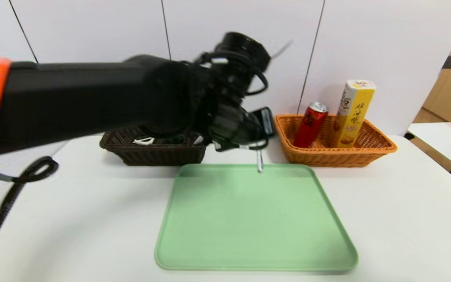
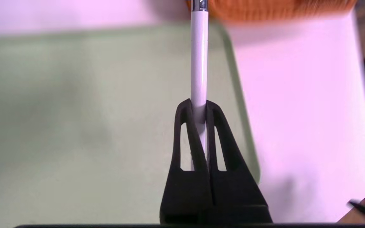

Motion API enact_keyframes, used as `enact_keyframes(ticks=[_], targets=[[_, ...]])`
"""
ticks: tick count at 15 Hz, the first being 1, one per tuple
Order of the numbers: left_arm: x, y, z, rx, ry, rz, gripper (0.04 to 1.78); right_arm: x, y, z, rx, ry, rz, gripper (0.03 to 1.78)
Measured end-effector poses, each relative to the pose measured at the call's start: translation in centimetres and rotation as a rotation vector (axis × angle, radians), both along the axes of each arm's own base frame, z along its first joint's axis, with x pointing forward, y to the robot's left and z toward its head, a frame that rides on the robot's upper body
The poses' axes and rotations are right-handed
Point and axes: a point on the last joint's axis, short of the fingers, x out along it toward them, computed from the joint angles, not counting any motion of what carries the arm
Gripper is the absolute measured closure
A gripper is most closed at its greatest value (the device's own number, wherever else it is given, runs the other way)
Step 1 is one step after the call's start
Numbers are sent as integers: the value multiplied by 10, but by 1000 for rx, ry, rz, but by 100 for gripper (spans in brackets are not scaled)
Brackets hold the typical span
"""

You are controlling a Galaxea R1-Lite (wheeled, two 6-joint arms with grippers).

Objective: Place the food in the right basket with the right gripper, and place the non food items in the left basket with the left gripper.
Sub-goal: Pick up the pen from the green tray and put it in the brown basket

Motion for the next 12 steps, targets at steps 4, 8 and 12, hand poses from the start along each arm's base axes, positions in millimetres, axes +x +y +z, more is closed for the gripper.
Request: enact_keyframes(ticks=[4,8,12], targets=[[35,103,42,-40,-57,251,177,0,0,1,-3,-7,10,10],[60,186,46,-7,-45,480,177,0,0,1,-11,-9,22,10],[94,226,19,30,6,608,177,0,0,1,-11,-9,21,10]])
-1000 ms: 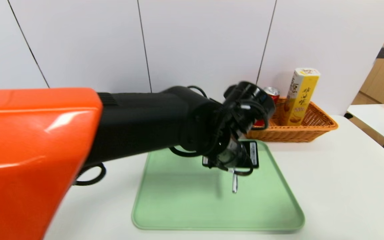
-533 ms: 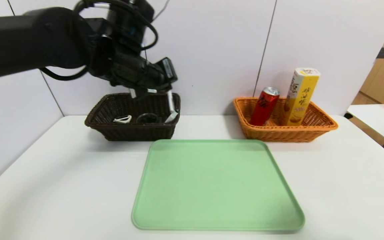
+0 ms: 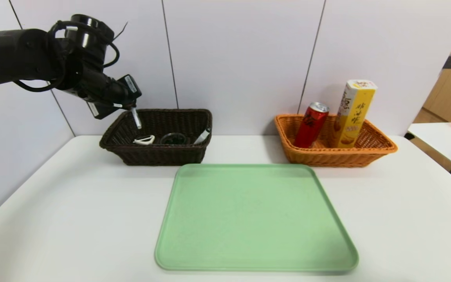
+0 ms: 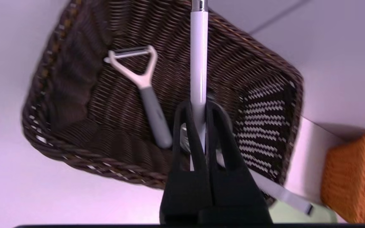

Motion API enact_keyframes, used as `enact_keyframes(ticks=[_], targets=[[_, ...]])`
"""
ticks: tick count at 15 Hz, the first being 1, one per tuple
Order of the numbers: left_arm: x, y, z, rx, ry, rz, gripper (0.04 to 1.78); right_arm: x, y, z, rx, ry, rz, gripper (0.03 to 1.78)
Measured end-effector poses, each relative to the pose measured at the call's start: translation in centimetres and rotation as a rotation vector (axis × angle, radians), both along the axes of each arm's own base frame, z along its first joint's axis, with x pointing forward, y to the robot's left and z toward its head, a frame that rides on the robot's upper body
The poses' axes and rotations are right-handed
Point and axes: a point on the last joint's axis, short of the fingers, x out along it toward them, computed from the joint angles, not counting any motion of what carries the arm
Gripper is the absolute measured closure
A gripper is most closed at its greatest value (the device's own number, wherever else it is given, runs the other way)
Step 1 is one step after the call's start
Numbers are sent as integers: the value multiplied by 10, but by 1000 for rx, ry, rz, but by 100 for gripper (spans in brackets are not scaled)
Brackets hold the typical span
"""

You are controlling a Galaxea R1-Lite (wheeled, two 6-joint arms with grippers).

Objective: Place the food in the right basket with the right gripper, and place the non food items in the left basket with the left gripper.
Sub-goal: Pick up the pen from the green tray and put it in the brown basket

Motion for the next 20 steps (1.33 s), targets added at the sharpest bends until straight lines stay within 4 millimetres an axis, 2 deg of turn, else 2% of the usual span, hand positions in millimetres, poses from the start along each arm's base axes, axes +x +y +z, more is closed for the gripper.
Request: enact_keyframes(ticks=[4,6,7,10,12,14,16,18,20], targets=[[31,15,-29,4,23,50,177,0,-1,0,0,-1,-4,10],[40,19,-42,9,52,62,177,-1,-1,0,0,-3,-4,10],[44,20,-48,10,59,65,168,-1,-1,0,1,-4,-4,10],[51,22,-53,8,41,70,118,-1,-1,0,0,-7,-6,10],[51,22,-53,10,39,68,93,-1,-2,1,1,-9,-7,10],[48,22,-45,13,16,64,75,-1,-1,1,3,-13,-7,10],[36,23,-22,21,-51,52,60,3,1,7,30,-60,-6,10],[9,22,12,57,-131,13,49,12,8,18,102,-181,17,10],[-32,17,39,137,-159,-71,41,26,17,29,173,-351,82,10]])
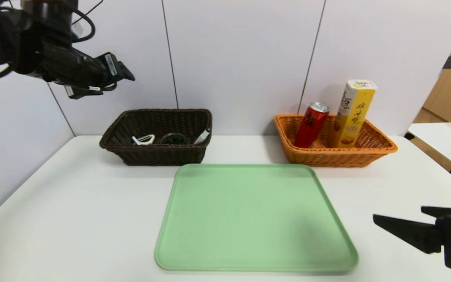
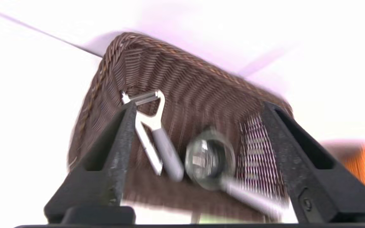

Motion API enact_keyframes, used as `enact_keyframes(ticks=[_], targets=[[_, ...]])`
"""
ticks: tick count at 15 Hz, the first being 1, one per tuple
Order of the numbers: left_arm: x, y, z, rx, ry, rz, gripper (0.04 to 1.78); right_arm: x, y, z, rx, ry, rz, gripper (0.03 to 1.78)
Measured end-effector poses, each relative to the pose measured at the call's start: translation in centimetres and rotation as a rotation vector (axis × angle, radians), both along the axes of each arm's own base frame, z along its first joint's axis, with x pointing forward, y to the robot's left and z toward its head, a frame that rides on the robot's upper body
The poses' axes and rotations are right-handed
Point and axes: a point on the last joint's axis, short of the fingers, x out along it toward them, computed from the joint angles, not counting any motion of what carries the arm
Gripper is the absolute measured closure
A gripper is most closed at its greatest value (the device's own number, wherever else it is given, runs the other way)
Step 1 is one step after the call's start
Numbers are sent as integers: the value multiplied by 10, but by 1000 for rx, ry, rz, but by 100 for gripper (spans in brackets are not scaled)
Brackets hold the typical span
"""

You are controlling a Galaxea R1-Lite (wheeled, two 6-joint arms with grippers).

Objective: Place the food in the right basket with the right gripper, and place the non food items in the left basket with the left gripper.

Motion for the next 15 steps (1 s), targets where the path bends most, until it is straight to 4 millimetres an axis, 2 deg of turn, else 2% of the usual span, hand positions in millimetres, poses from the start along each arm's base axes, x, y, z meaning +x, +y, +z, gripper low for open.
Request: enact_keyframes(ticks=[5,7,9,11,13,15], targets=[[-122,-3,12,142,12,-219,27,27,14,1,85,-416,378,10],[-166,4,13,154,-21,-227,24,37,6,2,93,-484,389,10],[-204,18,10,190,-48,-140,21,51,-13,0,-16,-499,204,10],[-235,37,5,220,-59,-1,19,57,-39,-2,-137,-498,-56,10],[-270,49,-3,226,-70,86,17,47,-60,-6,-206,-491,-242,10],[-308,54,-19,227,-98,136,16,26,-72,-11,-247,-509,-375,10]])
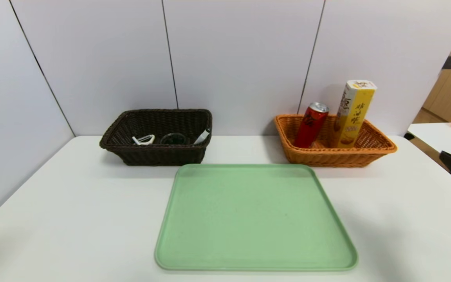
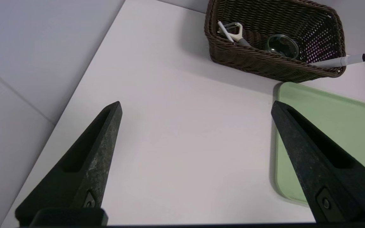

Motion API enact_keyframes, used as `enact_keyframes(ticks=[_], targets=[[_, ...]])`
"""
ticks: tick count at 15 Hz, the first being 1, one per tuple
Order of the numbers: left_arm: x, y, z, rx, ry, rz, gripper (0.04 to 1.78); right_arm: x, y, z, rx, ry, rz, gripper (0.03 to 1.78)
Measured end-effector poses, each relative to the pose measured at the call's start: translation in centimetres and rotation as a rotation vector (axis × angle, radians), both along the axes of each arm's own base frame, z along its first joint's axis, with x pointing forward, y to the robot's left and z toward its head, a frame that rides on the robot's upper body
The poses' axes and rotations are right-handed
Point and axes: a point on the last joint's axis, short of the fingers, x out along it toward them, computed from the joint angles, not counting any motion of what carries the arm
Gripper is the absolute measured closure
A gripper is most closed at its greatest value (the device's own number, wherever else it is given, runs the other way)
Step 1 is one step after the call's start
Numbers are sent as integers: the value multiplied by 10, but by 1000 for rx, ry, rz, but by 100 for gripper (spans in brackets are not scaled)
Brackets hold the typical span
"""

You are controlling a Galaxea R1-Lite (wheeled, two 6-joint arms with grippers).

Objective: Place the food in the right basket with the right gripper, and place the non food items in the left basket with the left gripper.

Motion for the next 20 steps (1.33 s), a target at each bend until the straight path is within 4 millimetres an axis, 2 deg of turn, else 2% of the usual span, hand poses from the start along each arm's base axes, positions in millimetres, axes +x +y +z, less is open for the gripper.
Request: enact_keyframes(ticks=[3,5,9,11,13,16,18,20], targets=[[-54,3,-39,8,-59,30,15,-41,-4,-6,-24,-88,-51,10],[-83,3,-69,44,-108,29,15,-70,-2,-18,-43,-150,-19,10],[-120,0,-117,146,-214,-140,15,-116,3,-57,-116,-264,91,10],[-123,-1,-142,218,-220,-194,14,-125,5,-71,-152,-336,116,10],[-117,-1,-157,259,-229,-202,13,-129,5,-74,-151,-374,103,10],[-99,-2,-173,310,-284,-197,13,-136,5,-61,-101,-483,145,10],[-92,-1,-176,331,-341,-182,13,-142,5,-52,-87,-454,188,10],[-87,-1,-184,353,-325,-183,13,-150,5,-55,-73,-357,208,10]])
